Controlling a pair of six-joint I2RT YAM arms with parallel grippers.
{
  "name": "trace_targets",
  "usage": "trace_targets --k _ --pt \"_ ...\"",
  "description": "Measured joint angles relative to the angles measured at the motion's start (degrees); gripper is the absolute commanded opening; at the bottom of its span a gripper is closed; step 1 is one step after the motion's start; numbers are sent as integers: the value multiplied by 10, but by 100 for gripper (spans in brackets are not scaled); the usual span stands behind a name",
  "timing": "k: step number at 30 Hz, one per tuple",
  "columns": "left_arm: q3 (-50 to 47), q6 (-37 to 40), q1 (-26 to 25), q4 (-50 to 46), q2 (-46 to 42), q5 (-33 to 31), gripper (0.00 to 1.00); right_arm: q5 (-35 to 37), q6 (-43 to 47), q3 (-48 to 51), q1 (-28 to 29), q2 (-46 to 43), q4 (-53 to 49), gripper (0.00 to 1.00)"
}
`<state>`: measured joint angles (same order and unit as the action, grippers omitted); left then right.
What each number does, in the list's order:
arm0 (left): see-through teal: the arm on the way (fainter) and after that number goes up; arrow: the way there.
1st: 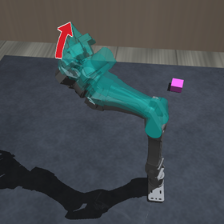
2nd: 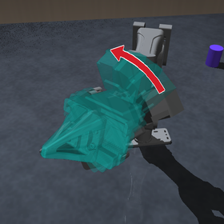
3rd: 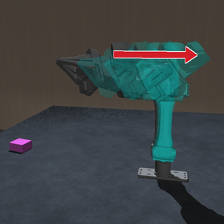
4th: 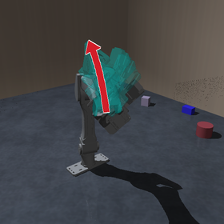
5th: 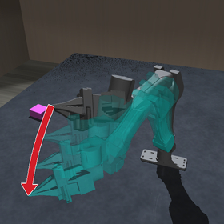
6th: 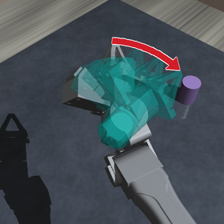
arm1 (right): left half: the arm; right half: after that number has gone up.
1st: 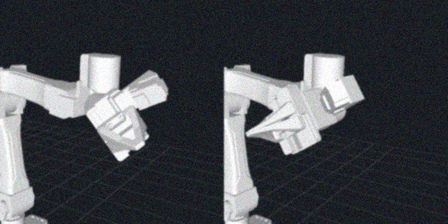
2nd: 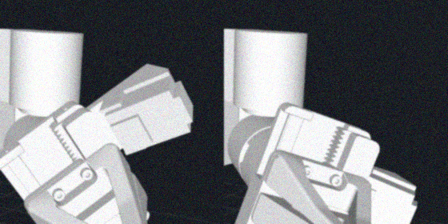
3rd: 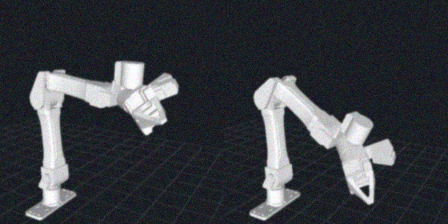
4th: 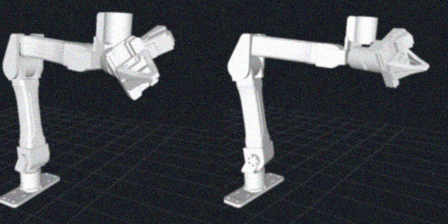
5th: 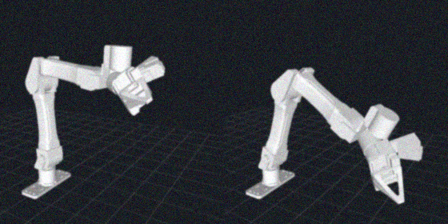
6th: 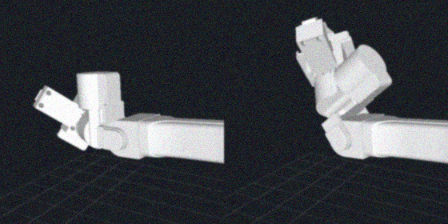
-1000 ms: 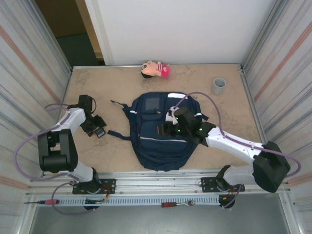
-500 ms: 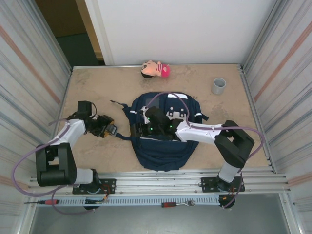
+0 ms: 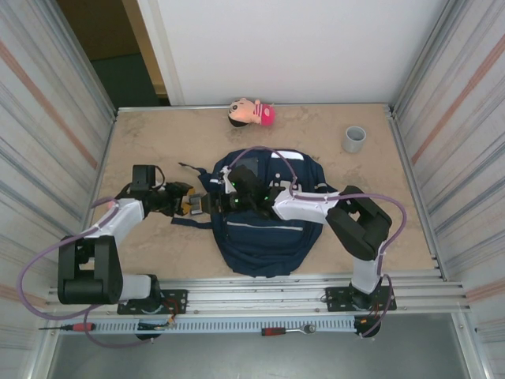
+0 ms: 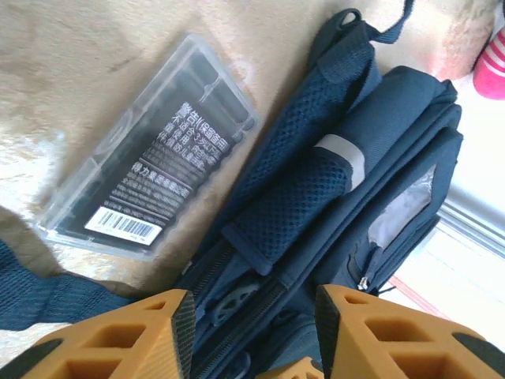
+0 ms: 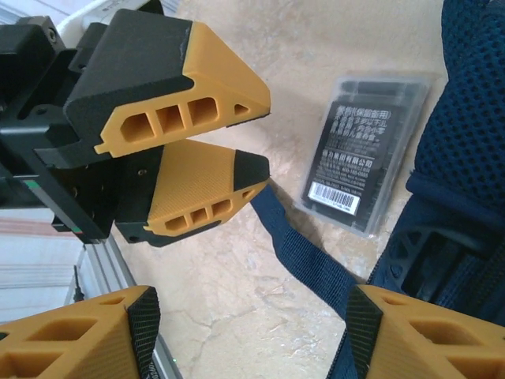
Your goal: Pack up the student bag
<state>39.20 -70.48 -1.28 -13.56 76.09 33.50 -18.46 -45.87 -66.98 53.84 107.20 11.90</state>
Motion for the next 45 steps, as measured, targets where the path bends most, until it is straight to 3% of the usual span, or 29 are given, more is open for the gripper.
trace_targets --k 5,10,20,29,37,45 --pt "16 27 0 -42 -1 -14 55 6 0 -4 -10 2 -4 64" --pt "94 124 -10 -148 18 -80 65 8 5 -4 -21 2 -12 64" --pt "230 332 -102 -298 156 -239 72 21 21 20 -38 -24 -22 64" --pt "284 407 -141 -343 246 -308 85 35 34 44 -52 -54 -38 65" --pt "301 435 -150 -344 291 -331 85 35 40 44 -52 -55 -45 65" --pt "306 443 -147 -341 316 -334 73 35 43 47 -56 -58 -47 65"
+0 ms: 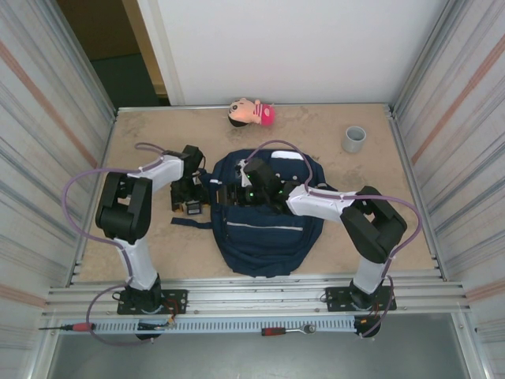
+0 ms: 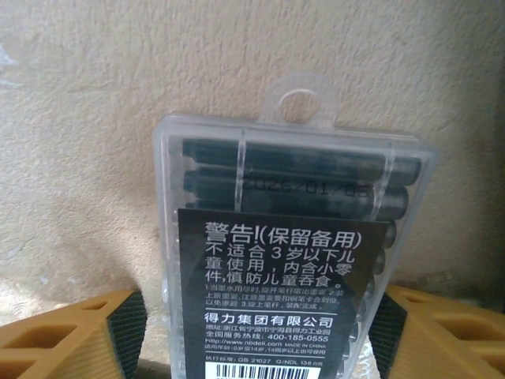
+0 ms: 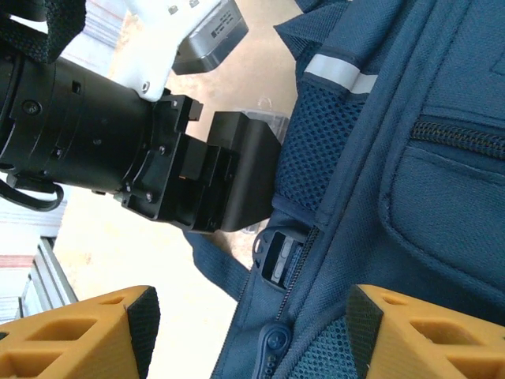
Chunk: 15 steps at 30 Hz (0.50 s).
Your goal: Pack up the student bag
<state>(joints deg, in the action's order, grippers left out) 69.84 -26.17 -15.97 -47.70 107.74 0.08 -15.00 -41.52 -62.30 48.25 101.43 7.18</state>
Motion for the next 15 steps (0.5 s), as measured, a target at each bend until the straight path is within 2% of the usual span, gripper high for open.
trace_targets --k 6,10,15 --pt "-19 -2 29 17 -13 20 60 0 0 3 -1 -2 0 64" --pt "-19 -6 30 17 -16 22 50 0 0 3 -2 -2 0 64" --pt "-25 -9 32 22 -23 24 44 0 0 3 -3 -2 0 64"
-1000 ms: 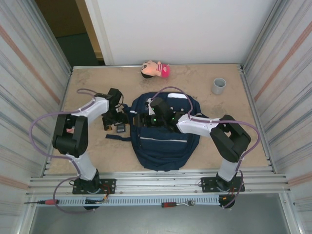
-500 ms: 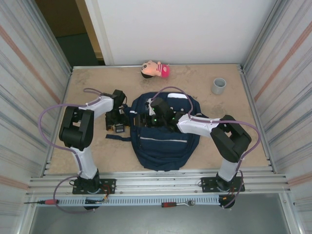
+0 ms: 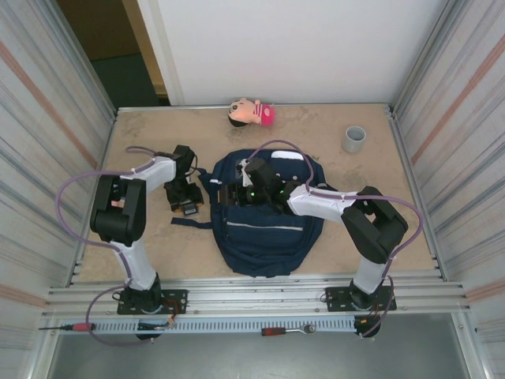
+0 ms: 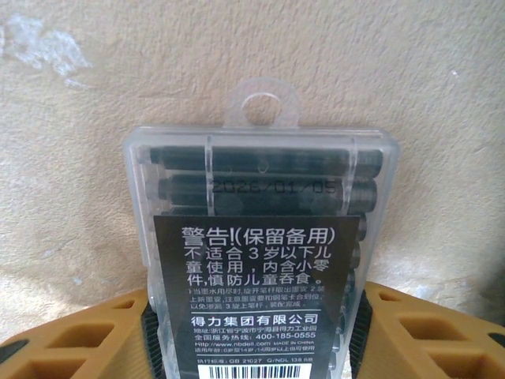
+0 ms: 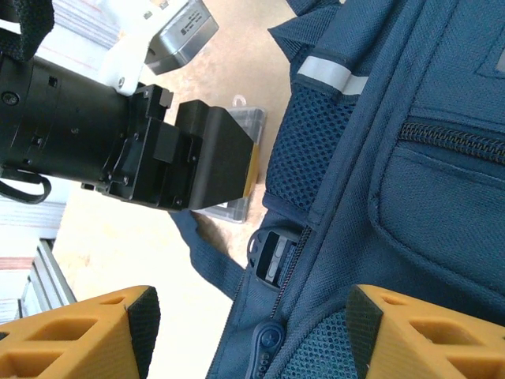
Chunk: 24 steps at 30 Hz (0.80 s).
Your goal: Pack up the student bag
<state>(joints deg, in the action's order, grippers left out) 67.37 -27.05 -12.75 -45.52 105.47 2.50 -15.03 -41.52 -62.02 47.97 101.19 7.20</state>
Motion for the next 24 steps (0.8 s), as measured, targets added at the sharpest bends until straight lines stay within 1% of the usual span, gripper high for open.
trace_targets --k 8,11,14,19,24 --pt "-15 -3 7 -16 -42 -6 43 -14 -5 6 -1 0 14 64" --pt "-15 -2 -3 -26 -75 -4 43 -32 -25 24 -10 0 37 64" --pt "-15 5 -27 -26 -112 -4 43 -62 -44 40 -34 -4 44 65" --pt "-15 63 -74 -2 -171 9 40 -112 -50 60 -94 -53 29 65" --pt "-15 162 -128 53 -206 26 39 -146 -42 77 -165 -151 -34 66"
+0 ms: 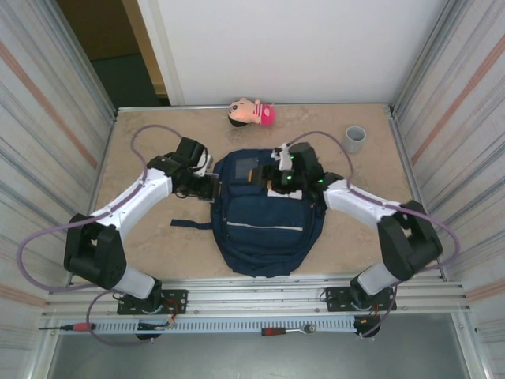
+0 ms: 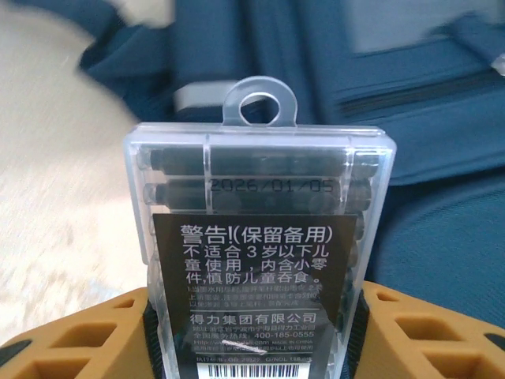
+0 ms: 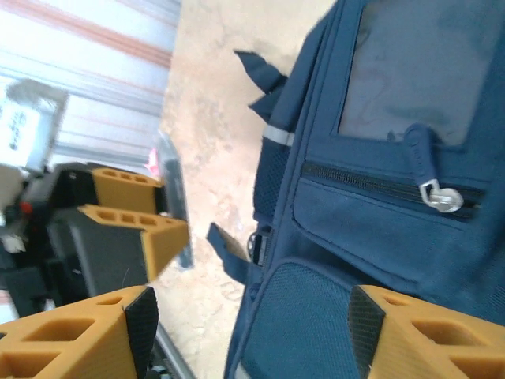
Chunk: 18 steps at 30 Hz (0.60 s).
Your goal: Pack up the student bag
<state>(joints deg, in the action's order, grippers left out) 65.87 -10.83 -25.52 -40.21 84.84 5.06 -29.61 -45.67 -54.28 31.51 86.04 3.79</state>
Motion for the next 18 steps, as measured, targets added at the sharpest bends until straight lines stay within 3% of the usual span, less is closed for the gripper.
trace_targets --k 8,18 --pt "-2 153 -115 109 16 59 37 -87 31 23 -95 -86 -107 67" --pt "-34 236 -160 218 74 105 37 -196 59 70 -117 -78 -150 66"
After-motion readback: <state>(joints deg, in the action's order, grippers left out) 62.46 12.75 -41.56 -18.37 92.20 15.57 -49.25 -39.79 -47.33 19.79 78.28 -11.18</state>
